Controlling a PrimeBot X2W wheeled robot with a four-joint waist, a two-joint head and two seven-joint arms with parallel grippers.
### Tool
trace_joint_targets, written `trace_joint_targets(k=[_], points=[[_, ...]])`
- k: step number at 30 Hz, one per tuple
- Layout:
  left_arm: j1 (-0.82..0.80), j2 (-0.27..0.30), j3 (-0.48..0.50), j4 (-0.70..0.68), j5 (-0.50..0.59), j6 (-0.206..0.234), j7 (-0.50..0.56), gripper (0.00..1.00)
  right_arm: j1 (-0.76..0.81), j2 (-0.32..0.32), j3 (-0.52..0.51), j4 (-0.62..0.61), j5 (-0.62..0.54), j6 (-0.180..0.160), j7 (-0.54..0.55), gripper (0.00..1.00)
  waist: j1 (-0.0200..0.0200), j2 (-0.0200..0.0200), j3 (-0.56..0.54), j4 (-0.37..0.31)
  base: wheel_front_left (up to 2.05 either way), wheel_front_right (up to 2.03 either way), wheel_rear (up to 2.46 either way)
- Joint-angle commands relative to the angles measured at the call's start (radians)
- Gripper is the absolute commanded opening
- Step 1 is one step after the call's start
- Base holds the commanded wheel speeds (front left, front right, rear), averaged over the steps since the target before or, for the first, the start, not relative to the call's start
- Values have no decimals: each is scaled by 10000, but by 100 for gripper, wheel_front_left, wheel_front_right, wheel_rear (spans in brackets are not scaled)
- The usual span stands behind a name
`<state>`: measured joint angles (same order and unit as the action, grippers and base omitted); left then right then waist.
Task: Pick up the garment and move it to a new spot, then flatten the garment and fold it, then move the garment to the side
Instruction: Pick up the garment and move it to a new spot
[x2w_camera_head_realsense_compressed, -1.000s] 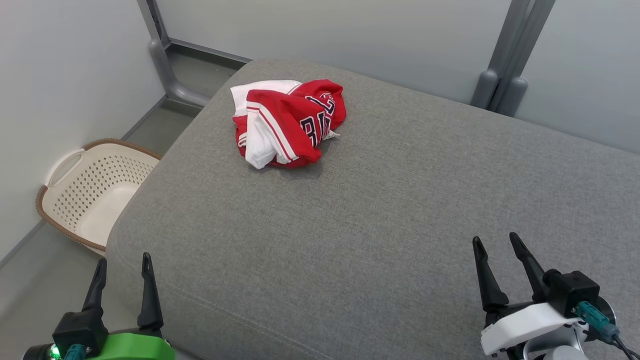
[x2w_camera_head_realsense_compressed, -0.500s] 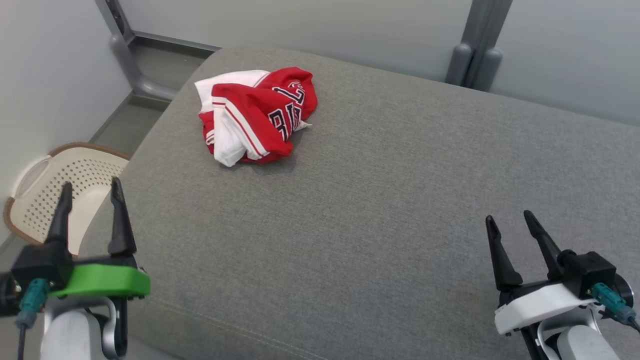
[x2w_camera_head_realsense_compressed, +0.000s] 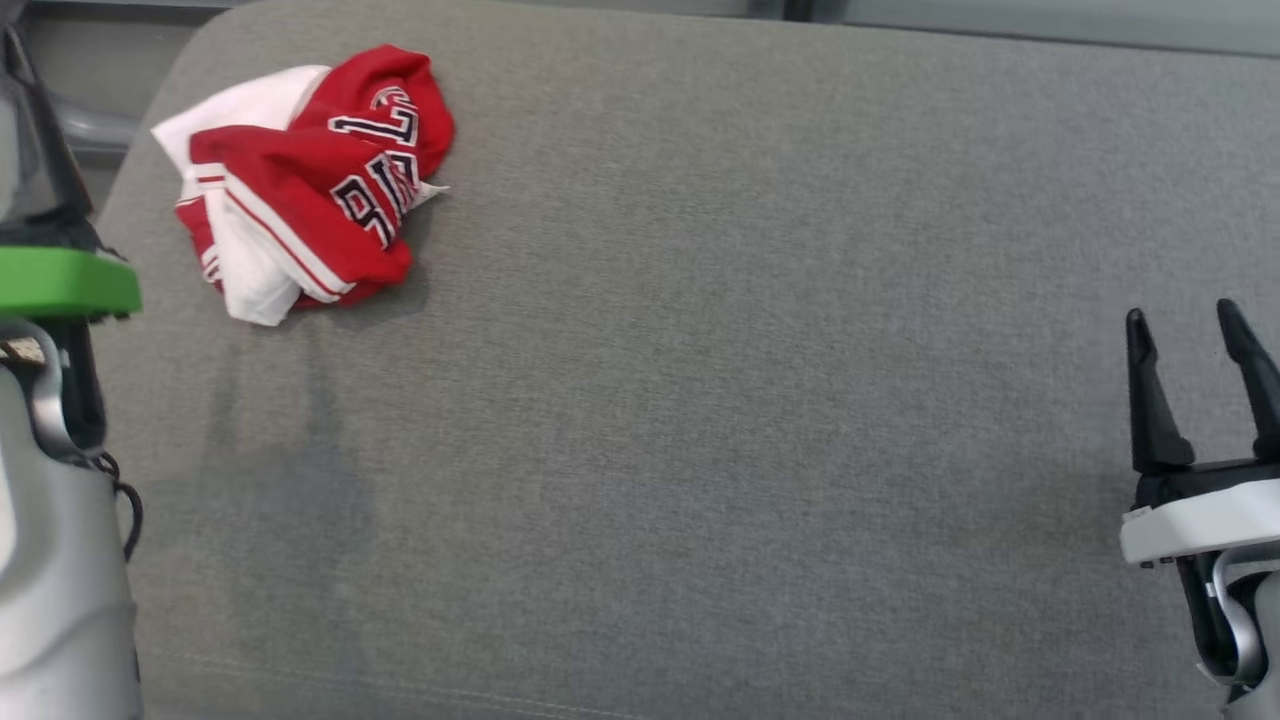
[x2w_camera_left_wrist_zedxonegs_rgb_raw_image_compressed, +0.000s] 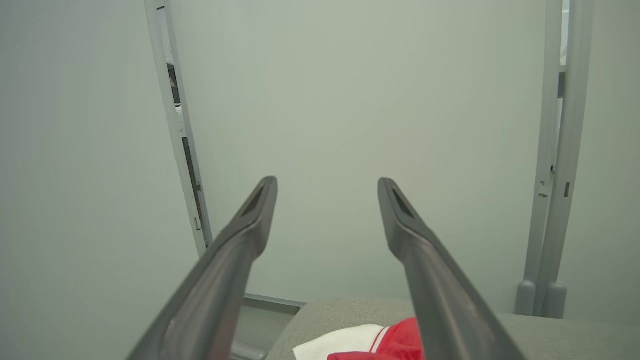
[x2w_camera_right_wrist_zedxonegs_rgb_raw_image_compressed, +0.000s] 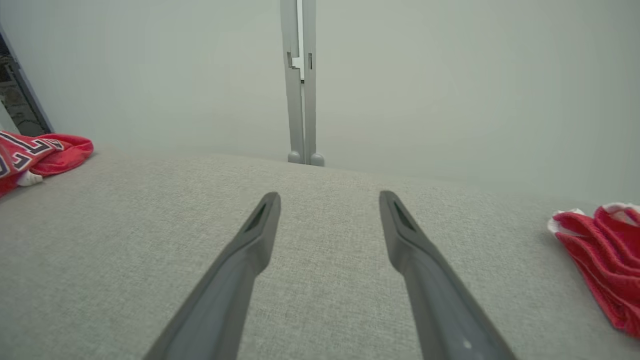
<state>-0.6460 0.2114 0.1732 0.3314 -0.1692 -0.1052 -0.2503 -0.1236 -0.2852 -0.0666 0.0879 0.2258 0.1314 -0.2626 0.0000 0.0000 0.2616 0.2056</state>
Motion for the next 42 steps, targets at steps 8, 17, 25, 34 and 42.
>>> trace_joint_targets(k=[8,17,25,34,42], points=[[-1827,825,112,1990,-380,-79,809,100,-44,-85,-899,-473,-33,-16,-29,100,0,0,2117,-1998,0,0,0],[-2396,1312,97,4571,-1113,-184,2895,100,-315,-66,-874,-575,-77,-16,-29,100,0,0,2341,-2217,0,0,0],[-2386,1396,-222,5887,-1837,-245,4885,100,-298,-19,-831,-524,-98,-16,-29,100,0,0,2383,-2276,0,0,0],[-1921,1503,-793,5863,-2661,-261,5767,0,-389,8,-654,-347,-106,-16,-29,100,0,0,2106,-2368,0,0,0],[-1832,1827,-1376,5254,-2808,-263,5124,0,-410,175,-415,-143,-103,-16,-29,100,0,0,1518,-2414,0,0,0]])
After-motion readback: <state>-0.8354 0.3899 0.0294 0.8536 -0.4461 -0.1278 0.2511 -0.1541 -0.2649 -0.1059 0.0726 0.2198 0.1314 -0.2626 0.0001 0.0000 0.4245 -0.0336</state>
